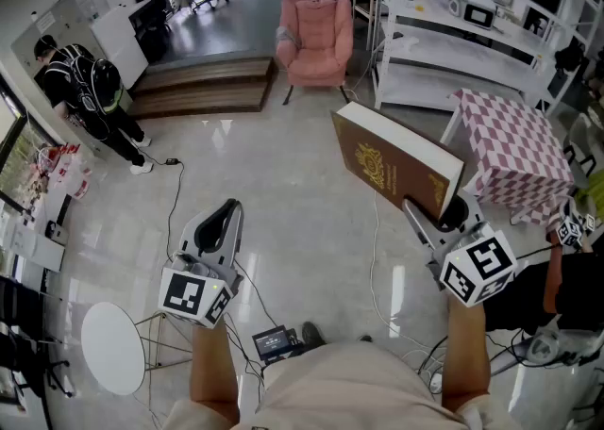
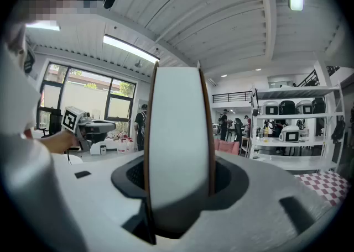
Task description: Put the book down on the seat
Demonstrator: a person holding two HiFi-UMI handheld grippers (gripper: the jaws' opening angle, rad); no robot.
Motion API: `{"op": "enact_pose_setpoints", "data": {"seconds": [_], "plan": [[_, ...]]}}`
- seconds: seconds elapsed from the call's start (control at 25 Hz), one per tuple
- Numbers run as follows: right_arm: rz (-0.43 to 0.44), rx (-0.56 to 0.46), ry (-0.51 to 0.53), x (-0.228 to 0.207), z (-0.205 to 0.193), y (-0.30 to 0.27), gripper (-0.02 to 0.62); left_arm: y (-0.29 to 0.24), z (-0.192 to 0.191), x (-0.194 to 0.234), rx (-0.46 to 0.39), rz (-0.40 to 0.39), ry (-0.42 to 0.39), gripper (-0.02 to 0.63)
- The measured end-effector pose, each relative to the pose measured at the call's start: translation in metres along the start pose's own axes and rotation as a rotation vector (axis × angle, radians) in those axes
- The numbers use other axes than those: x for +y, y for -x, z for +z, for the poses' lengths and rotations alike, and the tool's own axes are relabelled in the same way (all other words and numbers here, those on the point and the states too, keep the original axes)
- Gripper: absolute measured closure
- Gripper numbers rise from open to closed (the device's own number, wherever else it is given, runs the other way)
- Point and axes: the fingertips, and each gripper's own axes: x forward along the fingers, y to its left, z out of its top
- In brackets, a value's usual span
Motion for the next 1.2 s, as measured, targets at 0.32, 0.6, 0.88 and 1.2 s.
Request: {"op": "enact_pose_setpoints", "data": {"seconds": [0.32, 0.6, 0.88, 1.2], "plan": [[-0.005, 0.012, -0.007, 0.02, 0.001, -0.04, 0.384, 0.0, -0.012, 0.046, 0.0, -0.008, 0.003, 0.581], [0.002, 0.03, -0.027, 0.032, 0.001, -0.076, 0.383, -0.005, -0.023, 0.084, 0.002, -0.005, 0.021, 0.581], [0.022, 0.044, -0.045, 0.031, -0.003, -0.111, 0.383, -0.018, -0.034, 0.108, -0.002, -0.007, 0.035, 0.581], [0.063, 0.026, -0.083, 0.003, -0.02, -0.158, 0.382, -0.053, -0.056, 0.123, 0.011, 0.008, 0.023, 0.581]]}}
